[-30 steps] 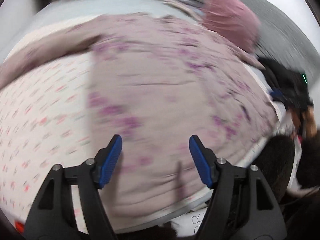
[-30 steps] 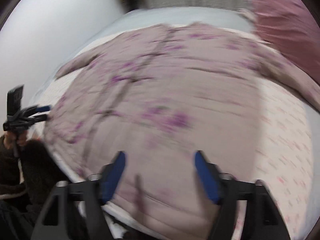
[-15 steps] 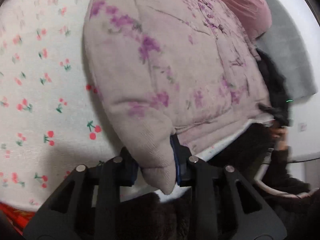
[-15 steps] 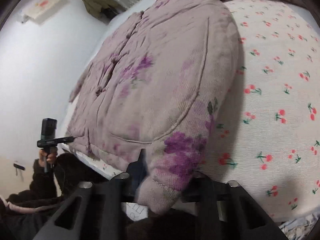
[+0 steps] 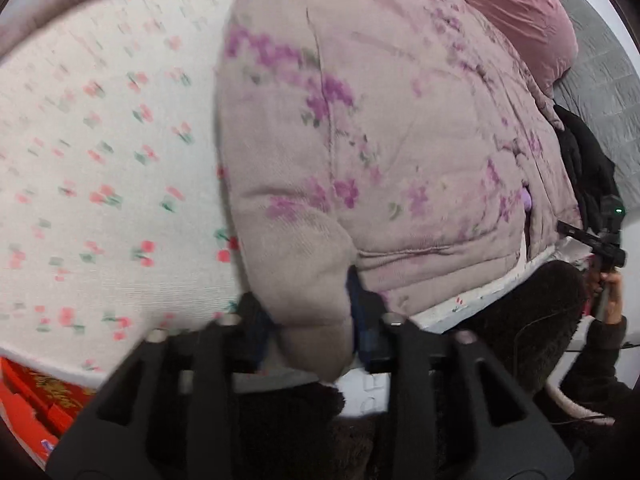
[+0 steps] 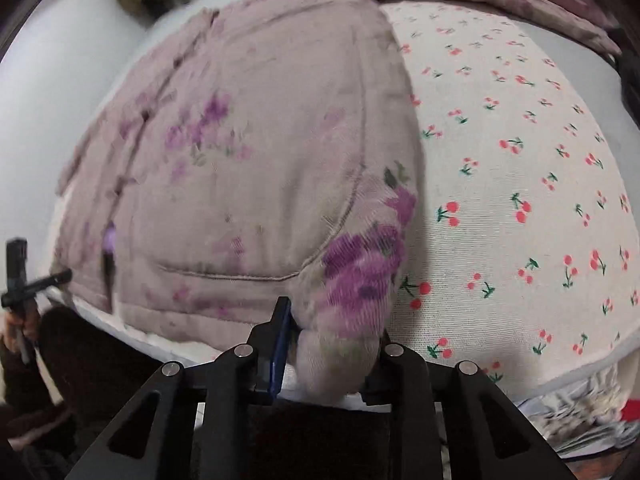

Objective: Fold large clothes

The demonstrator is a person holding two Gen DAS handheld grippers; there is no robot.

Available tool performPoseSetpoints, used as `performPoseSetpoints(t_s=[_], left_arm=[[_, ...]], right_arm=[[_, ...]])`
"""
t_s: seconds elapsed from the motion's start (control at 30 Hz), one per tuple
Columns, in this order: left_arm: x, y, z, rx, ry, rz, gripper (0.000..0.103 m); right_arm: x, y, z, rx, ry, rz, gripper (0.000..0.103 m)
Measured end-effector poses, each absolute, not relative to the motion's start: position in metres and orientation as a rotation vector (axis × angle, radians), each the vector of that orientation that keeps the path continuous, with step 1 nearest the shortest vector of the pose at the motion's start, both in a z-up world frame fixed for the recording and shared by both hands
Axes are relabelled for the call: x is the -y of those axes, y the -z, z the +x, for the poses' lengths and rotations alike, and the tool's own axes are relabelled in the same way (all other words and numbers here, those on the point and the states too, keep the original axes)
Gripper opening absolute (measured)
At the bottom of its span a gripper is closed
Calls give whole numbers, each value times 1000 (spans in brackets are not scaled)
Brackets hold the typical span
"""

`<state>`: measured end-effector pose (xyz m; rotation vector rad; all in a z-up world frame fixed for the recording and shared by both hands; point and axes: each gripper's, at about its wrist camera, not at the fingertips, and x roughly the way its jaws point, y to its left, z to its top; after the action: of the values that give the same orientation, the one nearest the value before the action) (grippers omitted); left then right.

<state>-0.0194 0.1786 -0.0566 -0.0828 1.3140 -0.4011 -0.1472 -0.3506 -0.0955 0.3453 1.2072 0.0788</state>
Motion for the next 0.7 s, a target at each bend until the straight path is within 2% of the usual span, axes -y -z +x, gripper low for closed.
performPoseSetpoints(t_s=[0.03, 0.07, 0.1, 0.17, 0.33, 0.47, 0.57, 0.63, 0.7], left_arm=[[-180, 48, -22, -1278, 385, -62, 48], [-180, 40, -27, -1240, 367, -31, 50], [-181, 30, -29, -1201, 342, 3, 52], [-180, 16, -23, -1119, 321, 43, 63], [-154, -3, -8, -969, 394, 63, 68], [-124, 9, 17, -957, 468, 82, 68], [-89, 48, 33, -1084, 470, 138, 68], [-84, 64, 24, -1149, 445, 167, 68], [-82, 60, 7, -1102, 457, 200, 69]], right_arm=[[350, 89, -152, -1198, -57, 330, 51], [352, 80, -160, -1185, -25, 294, 55], [351, 68, -168, -1164, 24, 233, 58], [355, 49, -174, -1130, 69, 194, 60], [348, -1, -166, -981, 66, 156, 73], [310, -2, -120, -937, -1, 128, 75], [288, 11, -85, -959, -58, 140, 75], [269, 20, -65, -979, -85, 137, 75], [256, 28, -51, -991, -111, 136, 75]])
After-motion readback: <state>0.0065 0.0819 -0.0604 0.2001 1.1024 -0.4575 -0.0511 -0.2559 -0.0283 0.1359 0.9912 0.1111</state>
